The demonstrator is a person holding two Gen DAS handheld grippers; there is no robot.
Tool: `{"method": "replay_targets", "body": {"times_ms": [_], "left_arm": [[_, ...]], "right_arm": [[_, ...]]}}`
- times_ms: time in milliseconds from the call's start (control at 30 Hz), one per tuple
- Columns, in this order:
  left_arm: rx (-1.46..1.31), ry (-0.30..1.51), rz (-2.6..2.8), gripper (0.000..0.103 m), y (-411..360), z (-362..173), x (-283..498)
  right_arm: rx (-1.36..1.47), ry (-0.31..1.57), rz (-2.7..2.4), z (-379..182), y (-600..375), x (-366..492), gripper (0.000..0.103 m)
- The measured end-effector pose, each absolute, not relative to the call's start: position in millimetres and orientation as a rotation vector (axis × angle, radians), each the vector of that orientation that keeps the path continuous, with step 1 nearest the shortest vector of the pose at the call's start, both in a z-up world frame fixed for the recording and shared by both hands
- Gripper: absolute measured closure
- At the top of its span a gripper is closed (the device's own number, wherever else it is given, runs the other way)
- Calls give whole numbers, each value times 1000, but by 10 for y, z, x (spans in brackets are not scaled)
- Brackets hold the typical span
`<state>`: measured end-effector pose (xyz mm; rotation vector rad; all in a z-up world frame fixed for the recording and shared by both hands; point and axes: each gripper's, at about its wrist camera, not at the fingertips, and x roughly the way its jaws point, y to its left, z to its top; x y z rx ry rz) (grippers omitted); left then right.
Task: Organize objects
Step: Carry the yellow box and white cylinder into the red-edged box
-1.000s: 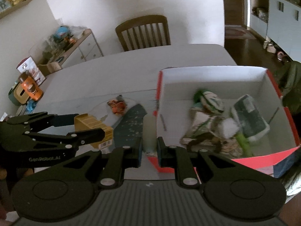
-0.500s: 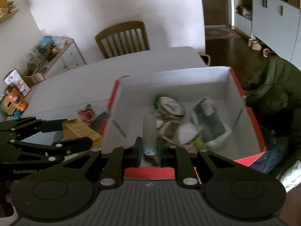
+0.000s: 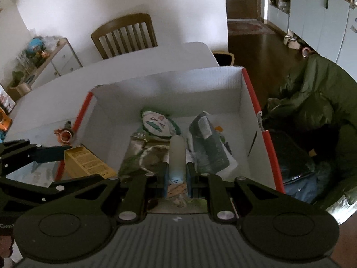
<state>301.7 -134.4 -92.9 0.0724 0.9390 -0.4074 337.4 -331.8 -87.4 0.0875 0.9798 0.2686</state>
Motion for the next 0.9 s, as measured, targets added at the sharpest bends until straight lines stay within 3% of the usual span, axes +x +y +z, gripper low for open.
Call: {"method": "replay_targets", "body": {"times_ms": [900], "left_arm": [[126, 1093, -372, 32, -1596, -1427, 3308]], "right_arm": [[-24, 1053, 349, -1256, -3272, 3755, 88]]}}
